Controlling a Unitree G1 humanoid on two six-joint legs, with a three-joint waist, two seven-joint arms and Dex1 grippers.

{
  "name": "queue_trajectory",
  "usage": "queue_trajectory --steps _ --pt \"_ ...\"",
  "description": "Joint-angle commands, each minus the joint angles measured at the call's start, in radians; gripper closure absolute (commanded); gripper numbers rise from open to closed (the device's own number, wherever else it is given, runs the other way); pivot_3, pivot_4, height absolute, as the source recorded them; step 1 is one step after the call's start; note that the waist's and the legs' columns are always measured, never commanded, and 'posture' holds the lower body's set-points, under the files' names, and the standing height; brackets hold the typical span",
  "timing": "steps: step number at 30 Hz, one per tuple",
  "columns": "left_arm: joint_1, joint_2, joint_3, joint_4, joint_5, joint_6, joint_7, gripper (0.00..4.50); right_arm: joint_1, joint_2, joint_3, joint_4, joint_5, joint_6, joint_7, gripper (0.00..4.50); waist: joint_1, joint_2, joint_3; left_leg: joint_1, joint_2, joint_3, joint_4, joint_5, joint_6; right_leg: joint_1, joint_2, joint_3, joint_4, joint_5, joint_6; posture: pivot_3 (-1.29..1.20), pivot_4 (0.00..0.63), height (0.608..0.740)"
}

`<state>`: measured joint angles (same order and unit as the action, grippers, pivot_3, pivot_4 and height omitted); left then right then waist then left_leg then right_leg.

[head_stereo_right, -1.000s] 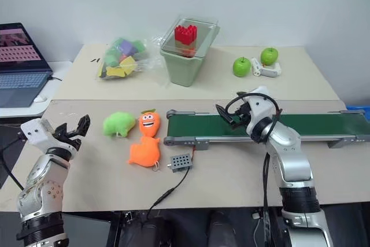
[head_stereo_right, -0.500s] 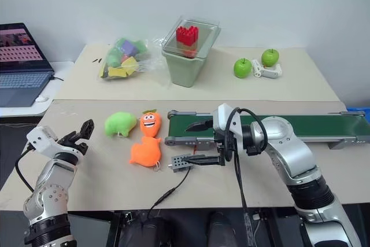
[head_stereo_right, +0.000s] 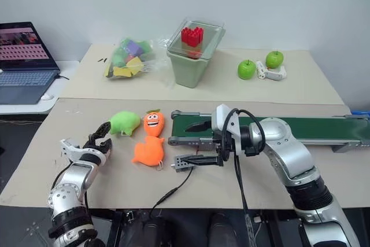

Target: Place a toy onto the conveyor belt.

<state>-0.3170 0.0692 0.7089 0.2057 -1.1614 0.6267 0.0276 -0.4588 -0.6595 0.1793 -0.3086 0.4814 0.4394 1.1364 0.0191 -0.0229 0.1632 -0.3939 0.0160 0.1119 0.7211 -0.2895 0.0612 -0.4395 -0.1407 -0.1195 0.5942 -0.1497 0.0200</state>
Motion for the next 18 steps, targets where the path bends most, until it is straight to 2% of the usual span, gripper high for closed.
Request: queue_trajectory --steps 1,4,9,18 --pt "-0.074 0.020 -0.023 0.127 0.040 -0.043 -0.030 0.03 0.003 -0.008 -0.038 -0.055 0.020 0.015 -0.022 0.00 0.005 0.000 0.000 0.001 0.000 0.000 0.000 0.000 0.000 0.001 0.000 0.000 0.000 0.000 0.000 0.00 0.150 0.740" --pt "-0.153 0.034 -0.061 0.239 0.092 -0.059 -0.082 0.03 0.011 -0.007 -0.046 -0.061 0.023 0.021 -0.037 0.00 0.014 0.000 0.000 0.003 0.000 0.000 0.000 -0.003 0.006 0.003 -0.001 0.000 0.000 -0.001 0.001 0.00 0.150 0.740" --pt "-0.253 0.039 -0.094 0.388 0.155 -0.064 -0.141 0.03 0.046 -0.001 -0.070 -0.050 0.029 0.024 -0.074 0.00 0.029 0.000 0.000 0.002 -0.001 0.000 0.000 -0.002 0.005 0.003 -0.002 -0.001 0.000 0.000 0.000 0.00 0.150 0.740" --pt "-0.282 0.036 -0.091 0.435 0.195 -0.046 -0.186 0.03 0.143 0.042 -0.101 0.028 0.009 -0.023 -0.130 0.00 0.032 0.000 0.000 0.001 -0.003 0.000 0.001 -0.001 0.003 0.003 -0.005 -0.002 -0.001 0.000 0.002 0.00 0.150 0.740"
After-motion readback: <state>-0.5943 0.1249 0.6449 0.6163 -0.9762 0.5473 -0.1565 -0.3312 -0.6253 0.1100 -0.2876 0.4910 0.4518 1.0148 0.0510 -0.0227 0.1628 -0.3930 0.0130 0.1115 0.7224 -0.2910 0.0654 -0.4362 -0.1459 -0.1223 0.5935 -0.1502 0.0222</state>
